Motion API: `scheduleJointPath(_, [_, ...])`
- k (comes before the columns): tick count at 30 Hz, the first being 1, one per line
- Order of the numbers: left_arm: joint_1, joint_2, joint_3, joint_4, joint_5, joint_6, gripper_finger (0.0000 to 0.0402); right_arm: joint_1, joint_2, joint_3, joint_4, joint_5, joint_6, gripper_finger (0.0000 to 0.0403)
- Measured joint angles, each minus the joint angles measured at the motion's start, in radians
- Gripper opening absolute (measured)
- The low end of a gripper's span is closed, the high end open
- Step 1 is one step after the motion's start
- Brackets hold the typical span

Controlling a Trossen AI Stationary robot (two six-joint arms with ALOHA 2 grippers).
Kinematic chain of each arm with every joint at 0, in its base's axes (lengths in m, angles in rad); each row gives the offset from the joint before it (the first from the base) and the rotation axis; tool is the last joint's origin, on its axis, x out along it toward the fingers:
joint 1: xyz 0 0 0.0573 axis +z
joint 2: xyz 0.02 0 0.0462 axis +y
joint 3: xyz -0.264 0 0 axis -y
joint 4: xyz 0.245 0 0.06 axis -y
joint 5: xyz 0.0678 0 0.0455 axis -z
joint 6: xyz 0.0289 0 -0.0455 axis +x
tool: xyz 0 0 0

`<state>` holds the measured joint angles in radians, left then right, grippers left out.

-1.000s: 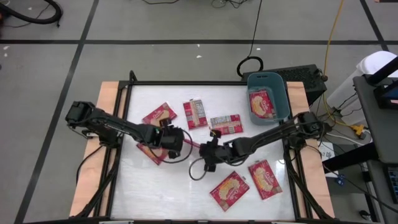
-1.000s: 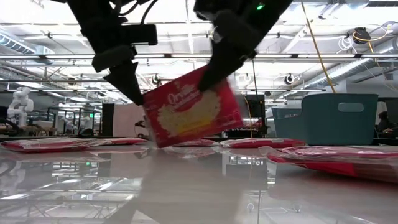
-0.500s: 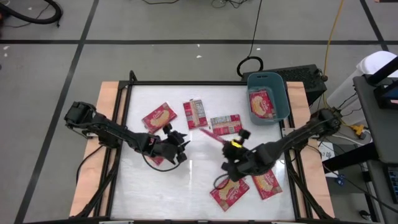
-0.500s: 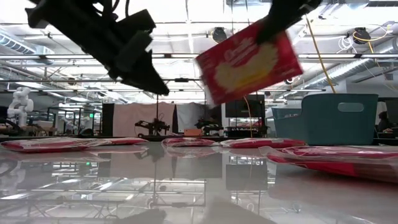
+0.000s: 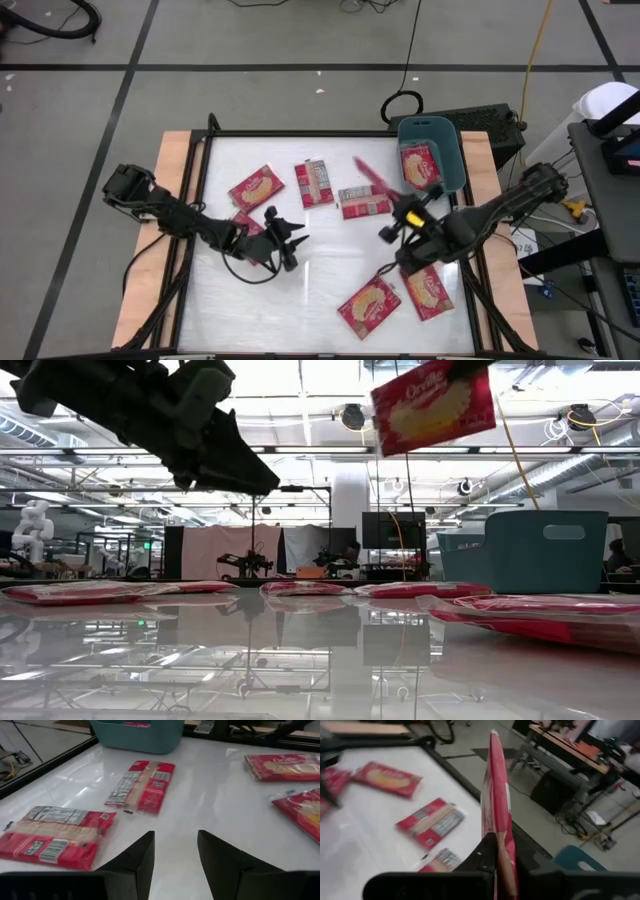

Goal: Sort popcorn bags into baskets
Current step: Put the red popcorn bag into the blue bin

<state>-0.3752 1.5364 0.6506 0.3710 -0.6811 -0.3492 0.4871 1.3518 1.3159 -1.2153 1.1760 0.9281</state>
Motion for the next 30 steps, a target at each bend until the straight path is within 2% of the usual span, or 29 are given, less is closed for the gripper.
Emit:
scheduleJointPath(7, [-0.028, 0.000, 0.000, 0.001, 0.001, -0.002, 0.0152, -0.107, -0.129, -0.030, -0.161, 0.056, 0.177, 0.0009])
scheduleJointPath(13, [-0.036, 0.000, 0.000, 0.001, 0.002, -0.004, 0.0152, -0.242, -0.278, -0.178, -0.140, 0.082, 0.264, 0.0009])
scheduleJointPath(19, [-0.032, 0.000, 0.000, 0.001, 0.002, -0.004, 0.0152, -0.330, -0.418, -0.403, 0.052, 0.130, 0.323, 0.0009])
scheduleJointPath(30, [-0.033, 0.000, 0.000, 0.001, 0.003, -0.027, 0.0152, -0.488, -0.532, -0.733, 0.550, 0.104, 0.180, 0.0009])
